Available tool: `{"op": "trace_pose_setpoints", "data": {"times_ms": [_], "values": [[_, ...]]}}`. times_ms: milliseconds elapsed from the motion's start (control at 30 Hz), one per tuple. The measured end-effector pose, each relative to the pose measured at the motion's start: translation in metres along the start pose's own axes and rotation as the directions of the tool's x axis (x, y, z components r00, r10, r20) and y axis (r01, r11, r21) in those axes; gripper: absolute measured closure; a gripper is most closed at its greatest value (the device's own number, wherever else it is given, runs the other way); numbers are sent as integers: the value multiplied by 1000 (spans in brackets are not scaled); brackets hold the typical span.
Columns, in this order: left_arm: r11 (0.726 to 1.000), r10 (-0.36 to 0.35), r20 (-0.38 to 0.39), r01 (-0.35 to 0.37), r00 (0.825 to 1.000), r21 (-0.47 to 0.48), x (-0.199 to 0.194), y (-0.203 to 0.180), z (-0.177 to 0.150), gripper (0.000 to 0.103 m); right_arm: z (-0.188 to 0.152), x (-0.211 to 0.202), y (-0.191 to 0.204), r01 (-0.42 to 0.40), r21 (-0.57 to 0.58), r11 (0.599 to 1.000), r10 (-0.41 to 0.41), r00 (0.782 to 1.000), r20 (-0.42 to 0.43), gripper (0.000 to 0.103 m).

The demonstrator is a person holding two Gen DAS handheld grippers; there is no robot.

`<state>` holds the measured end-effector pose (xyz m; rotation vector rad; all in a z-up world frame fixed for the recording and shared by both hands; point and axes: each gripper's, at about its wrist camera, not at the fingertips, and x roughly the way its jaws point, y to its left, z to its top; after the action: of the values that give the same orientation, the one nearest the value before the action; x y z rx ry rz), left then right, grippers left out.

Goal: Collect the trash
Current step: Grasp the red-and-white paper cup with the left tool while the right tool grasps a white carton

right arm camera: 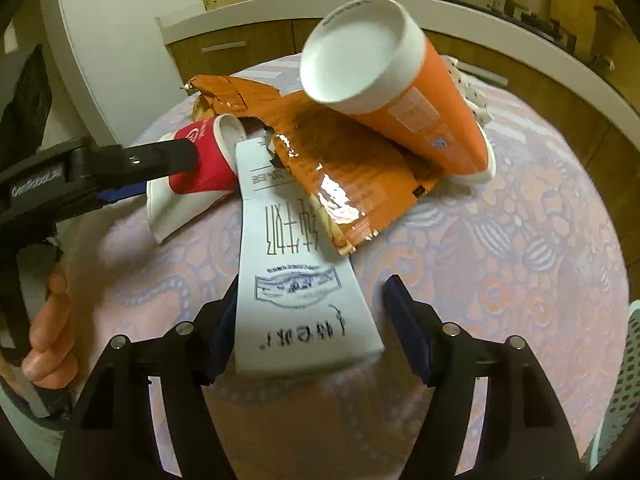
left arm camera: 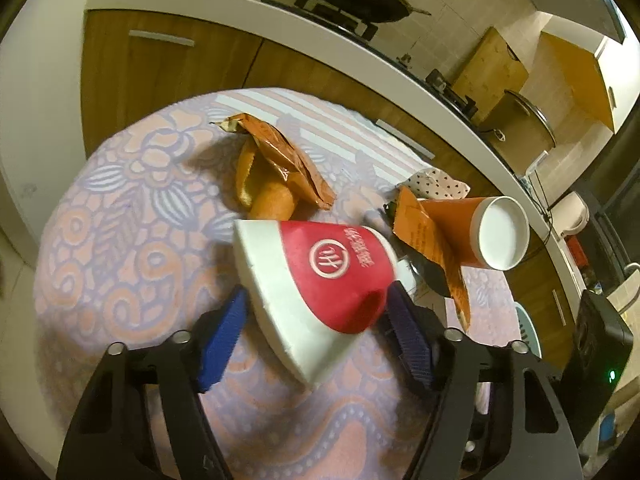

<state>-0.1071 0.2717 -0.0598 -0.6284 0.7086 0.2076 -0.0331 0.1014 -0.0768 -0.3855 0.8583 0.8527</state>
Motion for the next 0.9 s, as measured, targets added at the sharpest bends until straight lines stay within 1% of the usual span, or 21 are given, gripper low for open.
{"op": "trace_pose_setpoints", "data": {"times_ms": [33, 67, 100, 133, 200, 233, 267, 300, 400, 500, 567, 600, 667, 767, 900], "values": [[1000, -3, -1, 3, 1000, 2, 1, -1, 0, 38, 0, 0, 3, 10, -16, 1000, -10, 1000, 5, 51], [1000, -2, 0, 2, 1000, 6, 2, -3, 0, 39, 0, 0, 6, 12, -29, 1000, -12, 1000, 10, 51], [1000, 0, 2, 0, 1000, 12, 2, -4, -1, 44, -1, -3, 8, 25, -42, 999, -24, 1000, 20, 51], [1000, -1, -1, 1, 1000, 20, 2, -6, -2, 46, -3, -3, 8, 42, -50, 998, -41, 999, 26, 52], [1000, -9, -9, 9, 1000, 28, 1, -8, -5, 55, -6, -5, 6, 72, -58, 996, -70, 997, 32, 52], [999, -14, -16, 14, 1000, 35, 2, -11, -8, 56, -8, -7, 4, 74, -55, 996, -73, 997, 34, 52], [999, -16, -21, 17, 1000, 41, 1, -13, -11, 59, -10, -8, 2, 75, -50, 996, -73, 997, 36, 52], [998, -27, -30, 29, 999, 49, 2, -16, -14, 66, -12, -10, -1, 76, -44, 996, -74, 997, 37, 52], [996, -68, -58, 71, 996, 57, 6, -24, -20, 77, -18, -15, -9, 77, -30, 997, -76, 996, 40, 52], [994, -69, -61, 74, 996, 83, 8, -33, -24, 79, -25, -22, -13, 88, -27, 996, -87, 995, 47, 52], [992, -81, -41, 84, 996, 94, 5, -39, -25, 91, -28, -28, -16, 96, -26, 995, -94, 994, 58, 52], [991, -92, -37, 95, 995, 93, 4, -39, -25, 100, -29, -32, -19, 96, -21, 995, -94, 993, 64, 52], [988, -120, -27, 122, 992, 91, -1, -43, -25, 102, -33, -40, -23, 91, -13, 996, -90, 993, 73, 52], [986, -127, -13, 128, 992, 103, -7, -51, -27, 102, -38, -52, -28, 107, -17, 994, -105, 991, 88, 52], [984, -133, 18, 130, 991, 119, -21, -58, -27, 102, -55, -73, -37, 121, -35, 992, -117, 989, 95, 52]]}}
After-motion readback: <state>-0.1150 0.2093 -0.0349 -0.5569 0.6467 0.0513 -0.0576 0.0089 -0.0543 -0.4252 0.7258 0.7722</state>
